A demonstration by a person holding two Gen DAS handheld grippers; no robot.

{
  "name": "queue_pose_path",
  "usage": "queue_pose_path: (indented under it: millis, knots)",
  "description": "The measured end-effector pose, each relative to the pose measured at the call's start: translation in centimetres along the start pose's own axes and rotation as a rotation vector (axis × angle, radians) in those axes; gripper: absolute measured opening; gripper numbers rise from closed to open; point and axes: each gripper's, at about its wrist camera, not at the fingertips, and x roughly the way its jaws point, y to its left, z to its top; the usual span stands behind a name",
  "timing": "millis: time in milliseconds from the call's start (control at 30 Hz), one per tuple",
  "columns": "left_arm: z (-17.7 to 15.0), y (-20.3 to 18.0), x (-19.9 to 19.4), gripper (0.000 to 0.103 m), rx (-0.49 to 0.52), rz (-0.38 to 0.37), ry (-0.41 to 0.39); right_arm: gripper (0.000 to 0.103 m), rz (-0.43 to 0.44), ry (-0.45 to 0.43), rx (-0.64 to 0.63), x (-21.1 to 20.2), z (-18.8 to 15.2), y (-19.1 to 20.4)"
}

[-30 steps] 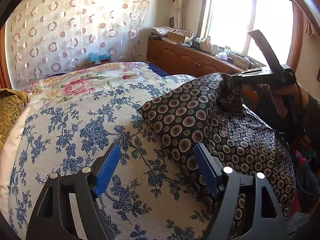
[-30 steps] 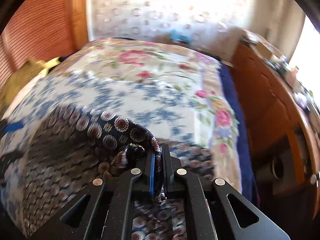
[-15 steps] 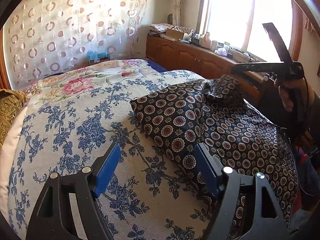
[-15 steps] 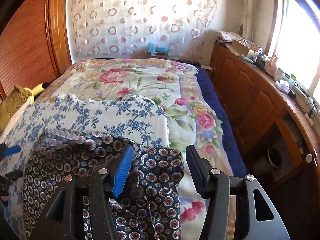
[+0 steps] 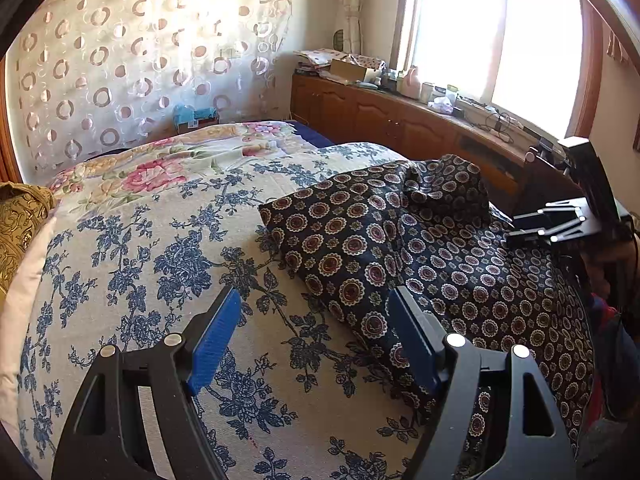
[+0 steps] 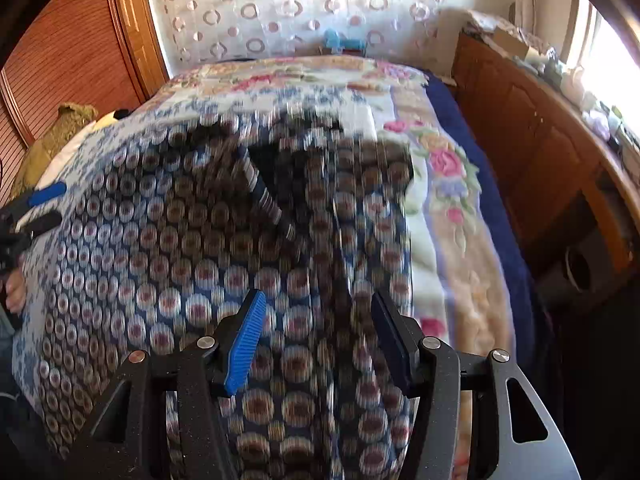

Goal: Fold small clothes

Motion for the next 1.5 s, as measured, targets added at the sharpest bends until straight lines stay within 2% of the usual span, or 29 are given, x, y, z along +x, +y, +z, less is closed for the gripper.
queue_pose_path:
  millis: [67, 133, 167, 200, 233, 267, 333, 533, 633, 733, 867, 967, 1000, 1167, 1300, 1467, 1500]
  knots:
    - [0.0, -0.1, 0.0, 0.077, 0.003, 0.0, -0.001, 0.056, -0.005, 0.011, -0.002, 0.0, -0.6, 0.0]
    - [0.0, -0.1, 0.0, 0.077, 0.005, 0.002, 0.0, 0.047, -0.005, 0.019, 0.0, 0.0, -1.3, 0.0]
    - [0.0, -0.1, 0.0, 0.077, 0.005, 0.003, -0.001, 0.038, -0.008, 0.018, 0.0, -0.3, -1.6, -0.1]
    - [0.0, -0.2, -0.1, 0.077, 0.004, 0.004, -0.002, 0.021, -0.002, 0.019, 0.002, -0.4, -1.9, 0.0]
    - [0.0, -0.2, -0.1, 0.077, 0.004, 0.004, -0.002, 0.012, 0.014, 0.023, 0.006, -0.7, -2.0, -0.1]
    - [0.0, -0.2, -0.1, 0.077, 0.004, 0.004, -0.003, 0.004, 0.036, 0.026, 0.016, -1.6, -2.0, -0.9]
    - [0.1, -0.2, -0.1, 0.077, 0.004, 0.003, -0.007, 0.002, 0.064, 0.013, 0.037, -2.6, -2.3, -1.3]
    - [0.1, -0.2, 0.0, 0.077, 0.009, 0.001, -0.001, 0.001, 0.022, -0.002, 0.061, -5.9, -4.4, -2.7]
    - [0.1, -0.3, 0.0, 0.077, 0.014, 0.001, -0.001, 0.001, -0.019, 0.018, 0.097, -6.5, -6.0, -3.7]
    - [0.1, -0.5, 0.1, 0.077, 0.02, 0.001, -0.001, 0.002, -0.071, 0.023, 0.106, -6.2, -6.1, -4.1]
    - [0.0, -0.8, 0.2, 0.077, 0.032, 0.011, 0.003, 0.016, -0.068, -0.054, 0.115, -6.2, -3.1, -3.3]
    - [-0.1, -1.1, 0.5, 0.077, 0.04, 0.017, 0.008, 0.042, -0.049, -0.113, 0.11, -5.4, -0.2, -2.7]
    - [-0.1, -1.2, 0.5, 0.077, 0.044, 0.017, 0.009, 0.044, -0.035, -0.134, 0.108, -4.9, 0.9, -2.5]
    - [0.0, -1.6, 0.6, 0.077, 0.05, 0.014, 0.014, 0.045, 0.046, -0.139, 0.14, -1.0, 4.1, -2.7]
    - [0.1, -2.2, 0.8, 0.077, 0.067, 0.03, 0.028, 0.045, 0.083, -0.049, 0.161, 2.4, 5.9, -3.2]
    - [0.2, -2.8, 1.1, 0.077, 0.077, 0.024, 0.046, 0.045, 0.097, -0.003, 0.153, 4.1, 7.3, -3.6]
    - [0.2, -2.9, 1.1, 0.077, 0.078, 0.022, 0.048, 0.034, 0.095, 0.0, 0.146, 4.4, 7.4, -3.7]
